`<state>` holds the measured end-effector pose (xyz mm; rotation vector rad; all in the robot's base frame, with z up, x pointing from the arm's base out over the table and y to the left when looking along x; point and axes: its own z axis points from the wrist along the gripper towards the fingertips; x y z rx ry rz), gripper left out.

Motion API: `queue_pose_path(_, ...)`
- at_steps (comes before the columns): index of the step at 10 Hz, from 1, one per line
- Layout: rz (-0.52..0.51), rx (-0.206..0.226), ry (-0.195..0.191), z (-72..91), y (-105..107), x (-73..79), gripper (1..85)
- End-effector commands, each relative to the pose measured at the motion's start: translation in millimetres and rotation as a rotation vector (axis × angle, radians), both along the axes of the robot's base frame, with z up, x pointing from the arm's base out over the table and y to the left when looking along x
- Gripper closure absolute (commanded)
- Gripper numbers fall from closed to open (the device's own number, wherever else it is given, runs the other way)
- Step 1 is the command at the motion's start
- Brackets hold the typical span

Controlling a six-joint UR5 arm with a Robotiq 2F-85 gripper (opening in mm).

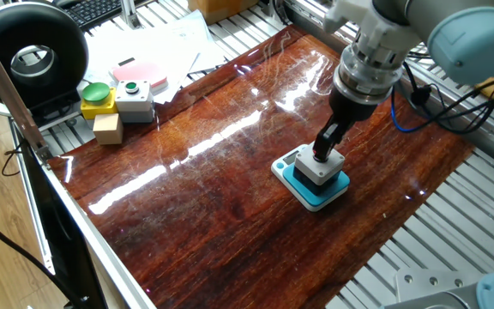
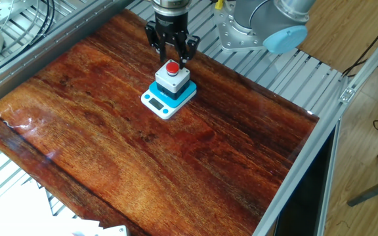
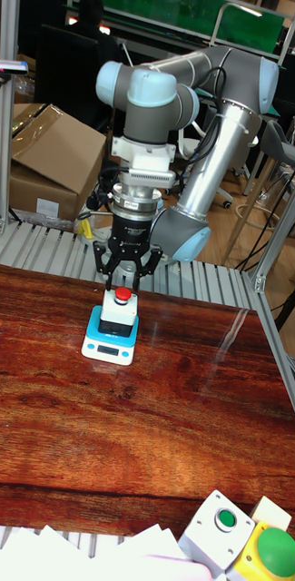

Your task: Remove the object from the scale

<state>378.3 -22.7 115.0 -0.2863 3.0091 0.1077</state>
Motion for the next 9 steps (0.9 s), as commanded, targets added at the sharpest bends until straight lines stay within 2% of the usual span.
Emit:
queue_pose_path(1,-0.005,0.010,-0.012,-2.0,3.3,2.9,32.3)
queue_pose_path(5,-0.023,-0.004,-0.014,-7.3,3.0,4.5,34.3)
queue_pose_path(9,-0.050,-0.011,-0.003,-7.3,1.4,2.8,41.7)
